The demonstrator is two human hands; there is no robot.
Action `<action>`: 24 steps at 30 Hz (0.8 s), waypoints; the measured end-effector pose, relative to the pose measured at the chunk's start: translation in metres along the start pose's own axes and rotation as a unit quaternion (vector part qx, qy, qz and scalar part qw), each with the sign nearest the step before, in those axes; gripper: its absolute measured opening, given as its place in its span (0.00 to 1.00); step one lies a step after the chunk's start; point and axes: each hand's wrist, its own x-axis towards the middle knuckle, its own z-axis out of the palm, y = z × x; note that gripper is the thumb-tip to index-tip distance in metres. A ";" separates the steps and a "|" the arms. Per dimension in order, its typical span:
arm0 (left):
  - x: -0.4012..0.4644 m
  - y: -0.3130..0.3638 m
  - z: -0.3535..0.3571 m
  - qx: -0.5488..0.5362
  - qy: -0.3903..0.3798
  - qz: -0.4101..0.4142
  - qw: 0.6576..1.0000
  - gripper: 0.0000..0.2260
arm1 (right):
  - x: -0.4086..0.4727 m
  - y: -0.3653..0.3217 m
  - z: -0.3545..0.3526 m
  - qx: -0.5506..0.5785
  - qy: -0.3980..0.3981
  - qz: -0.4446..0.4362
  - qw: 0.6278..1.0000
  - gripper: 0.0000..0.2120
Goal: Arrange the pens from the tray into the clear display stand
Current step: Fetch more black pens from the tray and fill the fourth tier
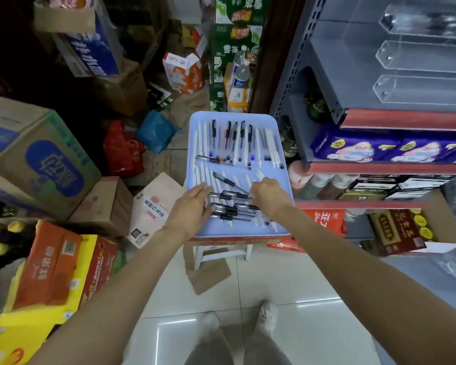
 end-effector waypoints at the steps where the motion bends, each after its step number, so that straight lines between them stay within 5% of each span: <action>1: 0.002 0.000 0.000 -0.014 0.007 -0.003 1.000 0.24 | 0.001 0.000 -0.002 0.004 -0.004 0.002 1.000 0.12; 11: 0.023 0.013 -0.017 -0.144 0.072 -0.037 0.986 0.16 | -0.004 0.003 -0.019 0.158 0.042 0.028 0.986 0.09; 17: 0.040 0.080 -0.057 -0.444 -0.008 -0.036 0.895 0.15 | -0.023 0.002 -0.054 0.516 0.104 0.035 0.850 0.08; 21: 0.058 0.126 -0.076 -0.494 0.022 -0.013 0.869 0.14 | -0.028 0.012 -0.089 0.549 0.126 0.004 0.826 0.04; 24: 0.071 0.164 -0.091 -0.485 0.039 0.033 0.873 0.08 | -0.028 0.037 -0.116 0.472 0.185 -0.003 0.862 0.02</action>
